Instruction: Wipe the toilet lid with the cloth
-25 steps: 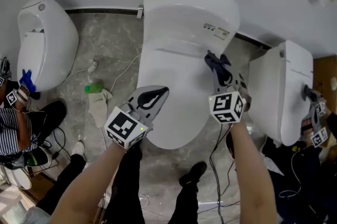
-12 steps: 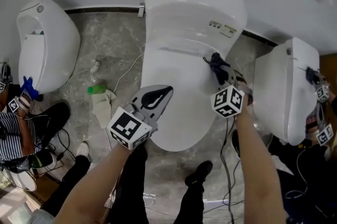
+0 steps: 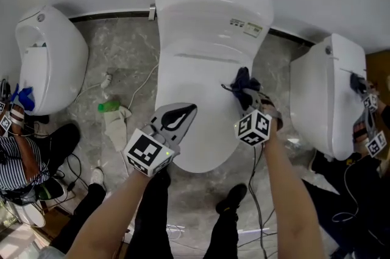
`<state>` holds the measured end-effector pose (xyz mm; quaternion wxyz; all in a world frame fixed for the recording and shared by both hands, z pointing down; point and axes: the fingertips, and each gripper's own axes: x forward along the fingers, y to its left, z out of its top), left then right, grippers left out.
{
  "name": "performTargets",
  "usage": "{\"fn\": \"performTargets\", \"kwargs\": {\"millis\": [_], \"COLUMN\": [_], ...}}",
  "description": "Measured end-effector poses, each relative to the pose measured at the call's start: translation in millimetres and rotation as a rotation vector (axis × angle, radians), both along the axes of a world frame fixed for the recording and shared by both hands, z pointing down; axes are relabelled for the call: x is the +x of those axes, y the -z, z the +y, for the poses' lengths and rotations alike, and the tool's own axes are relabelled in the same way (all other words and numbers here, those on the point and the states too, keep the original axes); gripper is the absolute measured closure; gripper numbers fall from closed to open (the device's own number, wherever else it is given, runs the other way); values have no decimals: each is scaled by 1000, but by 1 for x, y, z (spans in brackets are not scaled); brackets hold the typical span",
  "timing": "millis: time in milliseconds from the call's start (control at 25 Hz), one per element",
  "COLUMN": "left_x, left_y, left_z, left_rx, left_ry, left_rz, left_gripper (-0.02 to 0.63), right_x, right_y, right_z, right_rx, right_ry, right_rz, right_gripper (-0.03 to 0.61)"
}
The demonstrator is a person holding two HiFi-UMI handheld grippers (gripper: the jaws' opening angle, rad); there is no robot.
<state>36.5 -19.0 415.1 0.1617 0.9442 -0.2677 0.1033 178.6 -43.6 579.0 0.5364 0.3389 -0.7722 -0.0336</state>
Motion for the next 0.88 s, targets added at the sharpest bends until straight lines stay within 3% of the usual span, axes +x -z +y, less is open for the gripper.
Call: {"fn": "performTargets", "kwargs": {"millis": [880], "left_x": [23], "left_y": [6], "left_z": [34], "left_rx": [13], "left_ry": [-39], "left_rz": [-4], "left_gripper": [601], "right_x": [-31], "right_y": [-10], "right_z": [111], "right_rx": [-59], "right_ry": [47], "right_rz": [-36], "right_gripper": [517]}}
